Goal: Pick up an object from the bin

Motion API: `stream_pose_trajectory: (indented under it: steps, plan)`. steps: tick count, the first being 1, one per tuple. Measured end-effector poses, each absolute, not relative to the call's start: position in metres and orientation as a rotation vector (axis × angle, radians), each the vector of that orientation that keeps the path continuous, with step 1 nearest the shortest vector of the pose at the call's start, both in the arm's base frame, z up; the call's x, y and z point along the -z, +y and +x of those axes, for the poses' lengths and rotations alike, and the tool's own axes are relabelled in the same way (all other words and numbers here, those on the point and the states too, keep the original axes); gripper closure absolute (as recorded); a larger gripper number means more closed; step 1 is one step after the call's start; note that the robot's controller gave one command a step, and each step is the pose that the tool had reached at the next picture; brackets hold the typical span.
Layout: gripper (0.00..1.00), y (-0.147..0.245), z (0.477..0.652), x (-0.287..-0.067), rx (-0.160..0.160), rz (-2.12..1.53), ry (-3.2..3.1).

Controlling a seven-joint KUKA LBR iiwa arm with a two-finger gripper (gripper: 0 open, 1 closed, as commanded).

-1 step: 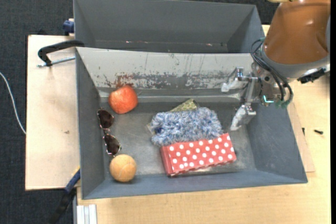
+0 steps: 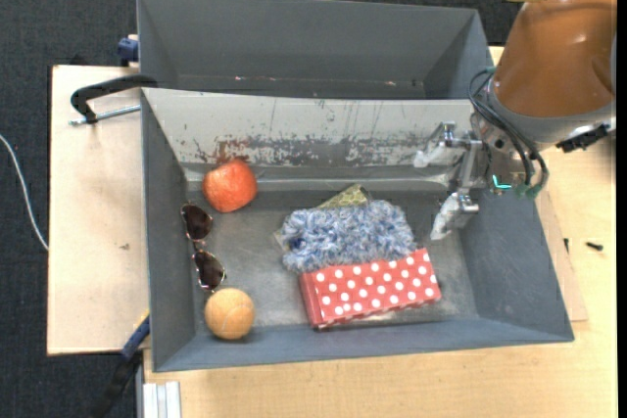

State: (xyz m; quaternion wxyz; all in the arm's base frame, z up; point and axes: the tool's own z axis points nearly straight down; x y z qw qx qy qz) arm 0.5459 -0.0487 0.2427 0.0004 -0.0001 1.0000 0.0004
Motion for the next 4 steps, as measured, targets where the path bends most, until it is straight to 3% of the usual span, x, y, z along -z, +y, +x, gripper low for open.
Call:
stream_pose_trajectory:
  steps: [2, 3, 4]
  plan:
    - [0.0, -0.021, 0.56, -0.172, -0.001, -0.36, 3.123]
    - [1.0, -0.006, 0.589, -0.08, 0.006, -0.671, 3.066]
    - [1.0, -0.006, 0.589, -0.08, 0.006, -0.671, 3.066]
